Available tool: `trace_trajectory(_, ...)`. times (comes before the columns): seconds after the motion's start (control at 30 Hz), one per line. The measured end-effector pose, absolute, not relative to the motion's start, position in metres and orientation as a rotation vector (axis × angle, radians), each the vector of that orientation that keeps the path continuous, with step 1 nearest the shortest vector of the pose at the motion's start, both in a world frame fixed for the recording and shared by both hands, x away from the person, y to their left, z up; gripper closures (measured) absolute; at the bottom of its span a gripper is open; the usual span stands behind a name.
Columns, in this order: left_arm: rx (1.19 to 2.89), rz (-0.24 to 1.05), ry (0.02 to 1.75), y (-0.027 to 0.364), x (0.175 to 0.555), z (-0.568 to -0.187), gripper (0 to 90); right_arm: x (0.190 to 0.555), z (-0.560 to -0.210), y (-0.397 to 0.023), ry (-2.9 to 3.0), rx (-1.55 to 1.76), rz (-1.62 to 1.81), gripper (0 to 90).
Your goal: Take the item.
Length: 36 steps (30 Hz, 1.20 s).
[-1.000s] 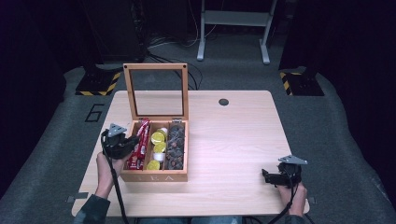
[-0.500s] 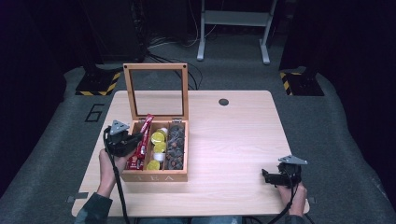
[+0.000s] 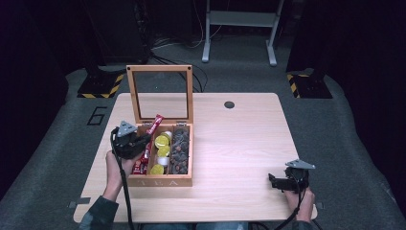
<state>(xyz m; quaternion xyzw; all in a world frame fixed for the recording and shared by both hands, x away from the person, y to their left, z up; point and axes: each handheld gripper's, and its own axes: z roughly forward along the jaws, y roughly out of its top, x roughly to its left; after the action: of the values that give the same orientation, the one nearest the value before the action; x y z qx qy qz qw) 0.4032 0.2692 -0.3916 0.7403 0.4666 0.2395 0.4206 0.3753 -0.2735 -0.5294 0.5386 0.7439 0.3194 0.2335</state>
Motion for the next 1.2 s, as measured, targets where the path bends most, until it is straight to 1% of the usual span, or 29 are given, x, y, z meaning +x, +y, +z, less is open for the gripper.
trace_trajectory(0.37,1.88,0.593,1.122,0.252,0.406,-0.385,82.7,0.375,-0.53,-0.273,2.043,1.479,0.878,3.3)
trace_trajectory(1.2,1.912,0.561,1.031,0.209,0.414,-0.383,82.7,0.375,-0.53,-0.274,2.044,1.47,0.88,3.6)
